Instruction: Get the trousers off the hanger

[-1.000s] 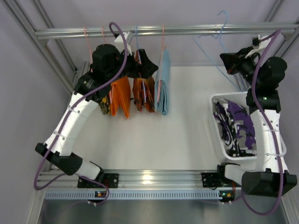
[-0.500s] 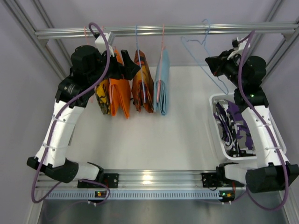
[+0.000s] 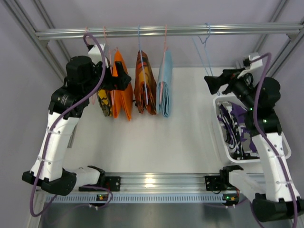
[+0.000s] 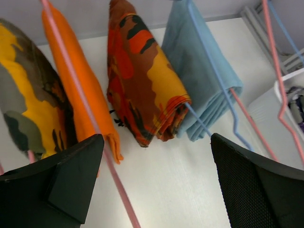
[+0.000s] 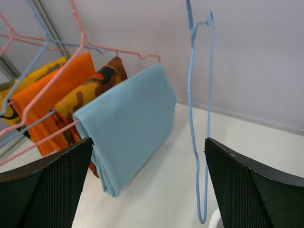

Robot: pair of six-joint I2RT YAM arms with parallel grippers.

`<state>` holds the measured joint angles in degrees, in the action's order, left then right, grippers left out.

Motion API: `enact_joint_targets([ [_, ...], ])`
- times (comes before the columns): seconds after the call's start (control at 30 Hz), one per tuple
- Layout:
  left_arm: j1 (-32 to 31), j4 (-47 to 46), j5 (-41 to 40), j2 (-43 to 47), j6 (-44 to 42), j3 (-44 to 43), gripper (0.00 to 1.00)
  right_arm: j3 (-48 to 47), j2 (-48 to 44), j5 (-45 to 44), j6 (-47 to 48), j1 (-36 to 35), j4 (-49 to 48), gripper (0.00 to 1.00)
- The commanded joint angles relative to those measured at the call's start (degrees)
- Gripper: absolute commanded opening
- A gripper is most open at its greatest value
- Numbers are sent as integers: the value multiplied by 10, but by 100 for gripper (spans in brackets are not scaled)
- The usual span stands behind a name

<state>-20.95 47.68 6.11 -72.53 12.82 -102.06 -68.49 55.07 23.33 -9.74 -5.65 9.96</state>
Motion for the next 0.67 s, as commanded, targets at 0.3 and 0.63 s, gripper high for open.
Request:
enact_joint_targets([
  [0.3,4,-17,-213,133,-80,113,99,68,-230,-65,49,-6,136,100],
  [0.63,5,-1,-225,156,-97,73,99,80,-247,-59,51,-6,132,99],
])
